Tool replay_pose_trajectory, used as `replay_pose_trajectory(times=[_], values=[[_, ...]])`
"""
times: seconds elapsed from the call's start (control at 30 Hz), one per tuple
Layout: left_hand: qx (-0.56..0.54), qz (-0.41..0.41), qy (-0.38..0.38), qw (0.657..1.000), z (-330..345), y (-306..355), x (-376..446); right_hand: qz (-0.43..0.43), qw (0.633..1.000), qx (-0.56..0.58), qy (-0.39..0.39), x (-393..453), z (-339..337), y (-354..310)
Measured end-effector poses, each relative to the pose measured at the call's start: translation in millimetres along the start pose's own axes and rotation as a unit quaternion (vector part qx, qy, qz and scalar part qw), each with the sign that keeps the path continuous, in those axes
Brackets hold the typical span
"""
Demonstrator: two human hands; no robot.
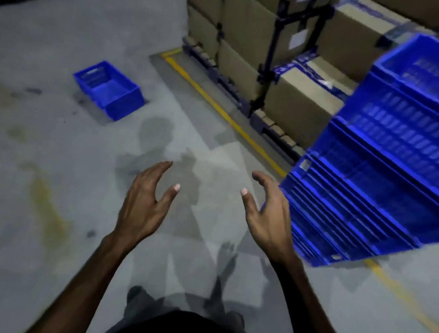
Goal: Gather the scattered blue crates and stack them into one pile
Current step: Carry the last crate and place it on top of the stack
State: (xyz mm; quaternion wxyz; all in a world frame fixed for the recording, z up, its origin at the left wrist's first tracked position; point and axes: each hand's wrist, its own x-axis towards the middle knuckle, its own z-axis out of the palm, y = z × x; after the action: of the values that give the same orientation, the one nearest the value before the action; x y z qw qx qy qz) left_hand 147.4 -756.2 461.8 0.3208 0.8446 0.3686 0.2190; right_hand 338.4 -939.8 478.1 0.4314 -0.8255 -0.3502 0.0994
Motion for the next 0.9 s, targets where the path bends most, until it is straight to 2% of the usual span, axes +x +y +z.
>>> replay_pose_trajectory(times=[0.23,0.47,0.7,0.9], values=[[0.0,-0.102,0.088,0.991,-122.2,-134.3,-15.8,-0.063,0.993,0.022,-0.096,25.0,154.3,-89.1],[0.02,-0.144,0.147,0.978,-220.0,-228.1,11.7,-0.094,0.981,0.046,-0.163,66.1,283.5,-181.1],[0.013,-0.162,0.153,0.975,-258.5,-301.5,105.0,-0.1,0.974,0.045,-0.2,149.8,383.1,-224.4],[0.011,-0.181,0.143,0.973,-280.3,-367.5,227.6,-0.09,0.971,0.062,-0.215,267.9,487.4,-246.4]])
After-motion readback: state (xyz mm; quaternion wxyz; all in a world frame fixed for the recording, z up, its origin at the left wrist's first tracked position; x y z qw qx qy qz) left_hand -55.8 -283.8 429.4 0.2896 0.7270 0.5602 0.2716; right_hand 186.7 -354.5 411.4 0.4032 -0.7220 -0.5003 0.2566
